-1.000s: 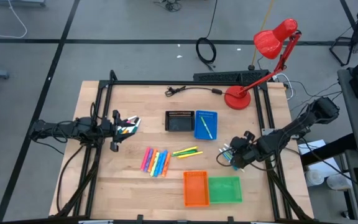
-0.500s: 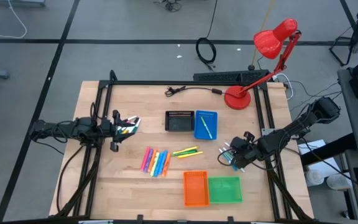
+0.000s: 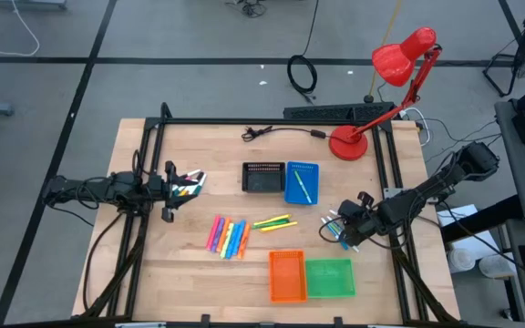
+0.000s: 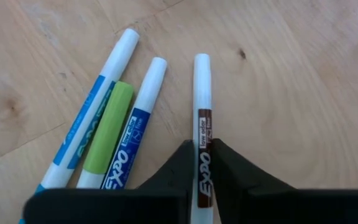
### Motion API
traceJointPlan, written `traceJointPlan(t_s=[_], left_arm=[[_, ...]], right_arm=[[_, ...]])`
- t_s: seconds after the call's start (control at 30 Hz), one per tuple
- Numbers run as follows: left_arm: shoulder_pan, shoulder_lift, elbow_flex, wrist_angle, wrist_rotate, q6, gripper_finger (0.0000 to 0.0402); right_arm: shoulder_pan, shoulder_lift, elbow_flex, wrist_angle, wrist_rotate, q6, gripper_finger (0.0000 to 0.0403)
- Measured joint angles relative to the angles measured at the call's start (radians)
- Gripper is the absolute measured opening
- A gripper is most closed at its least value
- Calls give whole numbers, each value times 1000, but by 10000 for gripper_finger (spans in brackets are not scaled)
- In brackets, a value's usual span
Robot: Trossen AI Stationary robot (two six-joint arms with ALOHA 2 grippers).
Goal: Pick & Place Markers
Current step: Put the brown marker pen into the blue bin
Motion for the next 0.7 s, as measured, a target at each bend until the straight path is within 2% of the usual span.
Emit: traceJointPlan(t_s=[0.13, 0.33, 0.53, 0.7], left_arm=[[0, 0, 0, 0, 0, 0, 182], [0, 0, 0, 0, 0, 0, 182], [0, 0, 0, 0, 0, 0, 182], [0, 0, 0, -1, 0, 0, 182]], right_arm=[[0, 0, 0, 0, -2, -3, 21], [0, -9, 0, 3, -1, -1, 37], [-1, -88, 17, -16, -26, -1, 16], [0, -173, 28, 49, 67, -5, 21]])
